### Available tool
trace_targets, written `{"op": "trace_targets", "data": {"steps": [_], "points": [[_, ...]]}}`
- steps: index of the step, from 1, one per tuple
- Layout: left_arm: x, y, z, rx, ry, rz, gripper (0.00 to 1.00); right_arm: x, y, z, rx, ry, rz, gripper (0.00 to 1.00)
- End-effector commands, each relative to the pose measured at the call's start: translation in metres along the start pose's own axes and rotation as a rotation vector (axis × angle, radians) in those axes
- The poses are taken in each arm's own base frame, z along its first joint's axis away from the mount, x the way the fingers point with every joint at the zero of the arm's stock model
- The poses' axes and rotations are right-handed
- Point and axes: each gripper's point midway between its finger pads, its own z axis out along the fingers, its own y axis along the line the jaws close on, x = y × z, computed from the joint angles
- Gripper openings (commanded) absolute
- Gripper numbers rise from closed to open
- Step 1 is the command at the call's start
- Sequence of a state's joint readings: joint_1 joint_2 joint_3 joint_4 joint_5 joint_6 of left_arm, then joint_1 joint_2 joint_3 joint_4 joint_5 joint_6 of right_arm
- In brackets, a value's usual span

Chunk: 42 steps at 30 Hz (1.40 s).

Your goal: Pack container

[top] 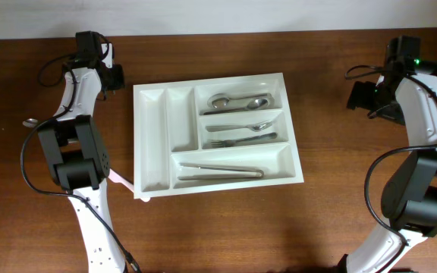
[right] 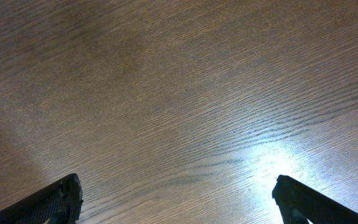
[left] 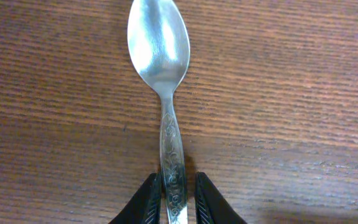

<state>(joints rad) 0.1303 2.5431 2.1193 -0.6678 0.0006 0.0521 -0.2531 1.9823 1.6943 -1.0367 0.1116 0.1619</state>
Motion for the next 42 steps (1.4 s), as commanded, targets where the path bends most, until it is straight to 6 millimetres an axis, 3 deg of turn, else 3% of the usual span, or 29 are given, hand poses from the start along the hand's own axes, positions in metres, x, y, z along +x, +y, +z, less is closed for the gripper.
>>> {"op": "trace_targets", "data": {"steps": [1, 8, 21, 34, 42], "points": [[0.09, 0.006, 0.051, -0.018, 0.252, -0.006, 0.19, -0.006, -0.001, -0.002, 0.0, -0.014, 0.017, 0.99], [0.097, 0.005, 0.049, -0.016, 0.282, -0.005, 0.09, -0.006, -0.001, -0.002, 0.0, -0.014, 0.017, 0.99], [0.108, 0.005, 0.046, -0.013, 0.33, -0.005, 0.02, -0.006, -0.001, -0.002, 0.0, -0.014, 0.017, 0.99], [0.129, 0.003, 0.037, -0.007, 0.421, -0.004, 0.02, -0.006, -0.001, -0.002, 0.0, -0.014, 0.017, 0.99], [0.156, 0.001, 0.023, -0.008, 0.545, -0.045, 0.02, -0.006, -0.001, -0.002, 0.0, -0.014, 0.017, 0.99]]}}
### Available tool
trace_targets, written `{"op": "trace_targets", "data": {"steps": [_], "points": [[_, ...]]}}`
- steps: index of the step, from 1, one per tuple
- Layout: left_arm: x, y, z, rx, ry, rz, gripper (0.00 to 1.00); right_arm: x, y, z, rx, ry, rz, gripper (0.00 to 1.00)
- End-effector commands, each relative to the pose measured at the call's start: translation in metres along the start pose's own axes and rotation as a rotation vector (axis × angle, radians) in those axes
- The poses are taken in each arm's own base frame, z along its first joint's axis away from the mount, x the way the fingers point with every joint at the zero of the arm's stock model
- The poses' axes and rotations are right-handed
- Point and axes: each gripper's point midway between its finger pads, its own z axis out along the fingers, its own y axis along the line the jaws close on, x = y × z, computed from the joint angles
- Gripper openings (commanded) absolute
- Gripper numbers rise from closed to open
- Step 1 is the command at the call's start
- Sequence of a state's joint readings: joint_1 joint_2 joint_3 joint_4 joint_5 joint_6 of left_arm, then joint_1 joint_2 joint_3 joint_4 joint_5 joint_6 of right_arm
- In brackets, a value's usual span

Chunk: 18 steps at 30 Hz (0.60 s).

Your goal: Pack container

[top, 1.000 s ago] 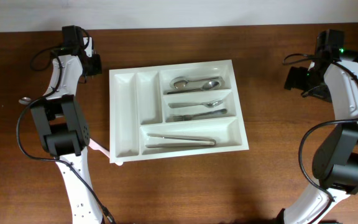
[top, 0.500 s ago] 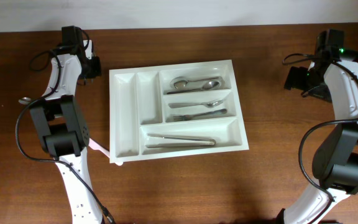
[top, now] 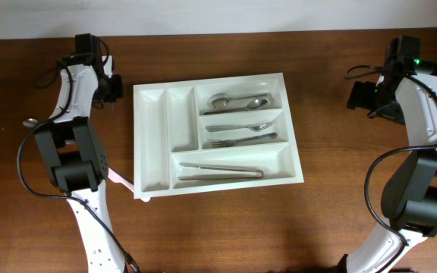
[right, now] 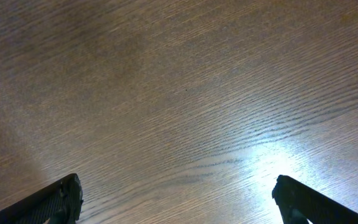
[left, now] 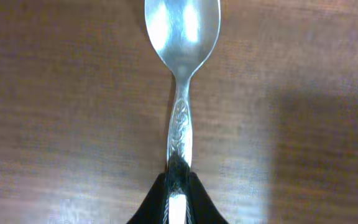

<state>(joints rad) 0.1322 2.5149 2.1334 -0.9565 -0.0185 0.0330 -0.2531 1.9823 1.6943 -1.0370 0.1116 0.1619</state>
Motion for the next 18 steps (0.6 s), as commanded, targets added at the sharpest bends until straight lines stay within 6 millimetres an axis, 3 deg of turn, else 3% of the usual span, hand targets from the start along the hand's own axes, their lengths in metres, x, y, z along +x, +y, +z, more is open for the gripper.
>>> {"op": "trace_targets", "data": {"steps": [1, 11, 18], "points": [[0.09, 0.0, 0.069, 0.002, 0.311, -0.025, 0.02, -0.006, -0.001, -0.003, 0.0, -0.015, 0.017, 0.99], [0.124, -0.001, 0.055, 0.002, 0.464, -0.039, 0.02, -0.006, -0.001, -0.003, 0.0, -0.015, 0.017, 0.99], [0.131, -0.001, 0.051, 0.002, 0.495, -0.039, 0.02, -0.006, -0.001, -0.003, 0.0, -0.015, 0.017, 0.99]]}}
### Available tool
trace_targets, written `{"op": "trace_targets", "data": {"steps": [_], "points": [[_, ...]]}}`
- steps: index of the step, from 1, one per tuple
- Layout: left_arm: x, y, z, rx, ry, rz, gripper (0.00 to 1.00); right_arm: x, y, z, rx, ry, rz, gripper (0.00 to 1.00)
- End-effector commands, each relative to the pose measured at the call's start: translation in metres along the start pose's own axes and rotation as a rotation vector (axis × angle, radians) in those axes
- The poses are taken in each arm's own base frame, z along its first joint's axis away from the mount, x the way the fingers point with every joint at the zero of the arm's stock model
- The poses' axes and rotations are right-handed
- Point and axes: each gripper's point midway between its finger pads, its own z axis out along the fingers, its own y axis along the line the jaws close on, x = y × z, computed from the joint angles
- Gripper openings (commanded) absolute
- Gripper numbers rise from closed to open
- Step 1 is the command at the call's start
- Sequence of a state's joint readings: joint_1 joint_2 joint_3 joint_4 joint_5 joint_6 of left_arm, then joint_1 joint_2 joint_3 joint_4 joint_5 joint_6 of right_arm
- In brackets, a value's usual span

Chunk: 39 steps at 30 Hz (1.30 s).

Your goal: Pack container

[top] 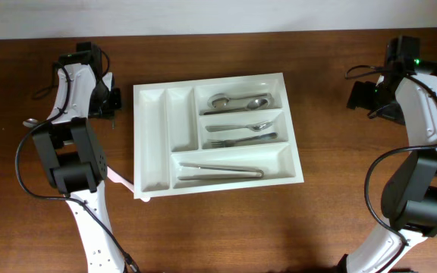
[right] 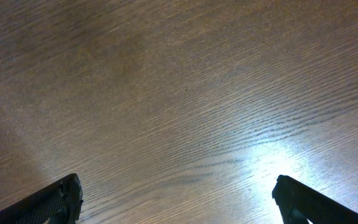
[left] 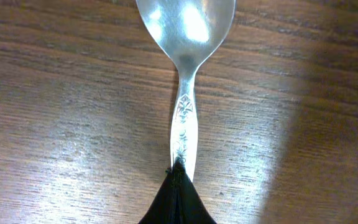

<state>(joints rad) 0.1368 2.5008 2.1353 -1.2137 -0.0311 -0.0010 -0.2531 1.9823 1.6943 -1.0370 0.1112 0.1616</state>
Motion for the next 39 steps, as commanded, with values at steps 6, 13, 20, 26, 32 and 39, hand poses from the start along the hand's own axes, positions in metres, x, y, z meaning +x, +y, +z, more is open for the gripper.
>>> {"op": "trace_targets", "data": {"steps": [6, 13, 20, 26, 32, 39], "points": [[0.045, -0.002, 0.083, 0.008, 0.213, -0.005, 0.23, -0.006, -0.001, -0.003, 0.0, -0.015, 0.018, 0.99], [0.033, -0.003, 0.085, 0.008, 0.163, -0.006, 0.25, -0.006, -0.001, -0.003, 0.0, -0.015, 0.018, 0.99], [0.017, -0.003, 0.088, 0.008, 0.097, -0.008, 0.26, -0.006, -0.001, -0.003, 0.0, -0.015, 0.018, 0.99], [-0.005, -0.003, 0.089, 0.009, 0.009, -0.01, 0.39, -0.006, -0.001, -0.003, 0.0, -0.015, 0.018, 0.99], [-0.019, -0.003, 0.088, 0.009, -0.049, -0.012, 0.55, -0.006, -0.001, -0.003, 0.0, -0.015, 0.018, 0.99], [-0.031, -0.003, 0.088, 0.009, -0.097, -0.013, 0.5, -0.006, -0.001, -0.003, 0.0, -0.015, 0.018, 0.99]]}}
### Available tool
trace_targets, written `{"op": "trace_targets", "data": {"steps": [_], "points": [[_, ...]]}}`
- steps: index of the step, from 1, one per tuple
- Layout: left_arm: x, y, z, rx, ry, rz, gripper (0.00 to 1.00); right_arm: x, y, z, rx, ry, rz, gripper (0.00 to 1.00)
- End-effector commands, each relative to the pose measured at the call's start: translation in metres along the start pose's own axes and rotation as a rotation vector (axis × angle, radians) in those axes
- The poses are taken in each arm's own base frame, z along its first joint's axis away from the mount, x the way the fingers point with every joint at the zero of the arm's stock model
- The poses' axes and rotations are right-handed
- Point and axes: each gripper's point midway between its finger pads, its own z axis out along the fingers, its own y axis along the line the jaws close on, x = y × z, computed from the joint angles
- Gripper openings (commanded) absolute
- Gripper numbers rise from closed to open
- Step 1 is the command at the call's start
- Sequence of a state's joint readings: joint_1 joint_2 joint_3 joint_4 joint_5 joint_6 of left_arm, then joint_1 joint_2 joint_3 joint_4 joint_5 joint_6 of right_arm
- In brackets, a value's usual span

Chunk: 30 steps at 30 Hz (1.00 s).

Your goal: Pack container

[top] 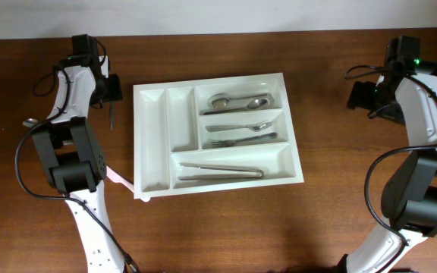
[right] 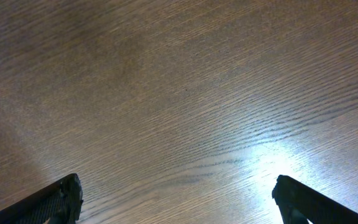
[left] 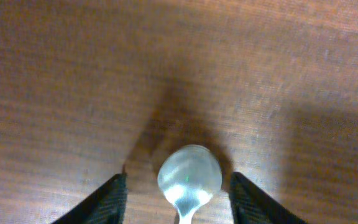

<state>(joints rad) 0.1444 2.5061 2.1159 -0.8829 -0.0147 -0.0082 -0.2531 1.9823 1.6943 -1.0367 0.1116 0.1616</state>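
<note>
A white cutlery tray [top: 152,144] sits mid-table, with spoons [top: 238,101], a fork [top: 241,140] and long utensils [top: 220,171] in its right-hand compartments. My left gripper [left: 180,200] is open, its fingers [left: 112,198] wide apart. The bowl of a silver spoon [left: 189,177] shows between them, touching neither finger. From overhead this spoon [top: 112,114] is a slim dark shape on the wood just left of the tray, below the left gripper [top: 108,89]. My right gripper [right: 179,199] is open over bare wood, far right of the tray.
A second small spoon [top: 30,121] lies at the far left of the table. A pink strip [top: 121,180] pokes out by the tray's front left corner. The left arm's base [top: 74,159] stands close to the tray's left wall.
My left gripper was shut on the spoon's handle and is now open, with the spoon free between its fingers. It has also shifted toward the back of the table. The right arm is unchanged.
The left fingers stood slightly apart around the handle of a spoon on the wood at the back left. Then they were shut on the handle, and held it beside the tray's left wall. Now they are open and the spoon is released left of the tray.
</note>
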Motion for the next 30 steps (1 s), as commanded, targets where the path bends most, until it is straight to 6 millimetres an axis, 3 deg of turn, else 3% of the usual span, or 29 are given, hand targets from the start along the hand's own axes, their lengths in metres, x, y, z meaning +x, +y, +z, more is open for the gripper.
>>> {"op": "trace_targets", "data": {"steps": [1, 5, 12, 20, 30], "points": [[0.068, -0.001, 0.075, -0.008, 0.205, 0.008, 0.47, -0.006, -0.001, -0.002, 0.0, -0.014, 0.018, 0.99], [0.067, -0.001, 0.075, -0.008, 0.2, 0.008, 0.34, -0.006, -0.001, -0.002, 0.0, -0.014, 0.017, 0.99], [0.067, -0.001, 0.075, -0.008, 0.201, 0.008, 0.31, -0.006, -0.001, -0.002, 0.0, -0.014, 0.018, 0.99], [0.067, -0.001, 0.075, -0.008, 0.202, 0.008, 0.09, -0.006, -0.001, -0.002, 0.0, -0.014, 0.018, 0.99], [0.048, -0.001, 0.066, -0.008, 0.155, 0.007, 0.09, -0.006, -0.001, -0.002, 0.0, -0.014, 0.018, 0.99]]}}
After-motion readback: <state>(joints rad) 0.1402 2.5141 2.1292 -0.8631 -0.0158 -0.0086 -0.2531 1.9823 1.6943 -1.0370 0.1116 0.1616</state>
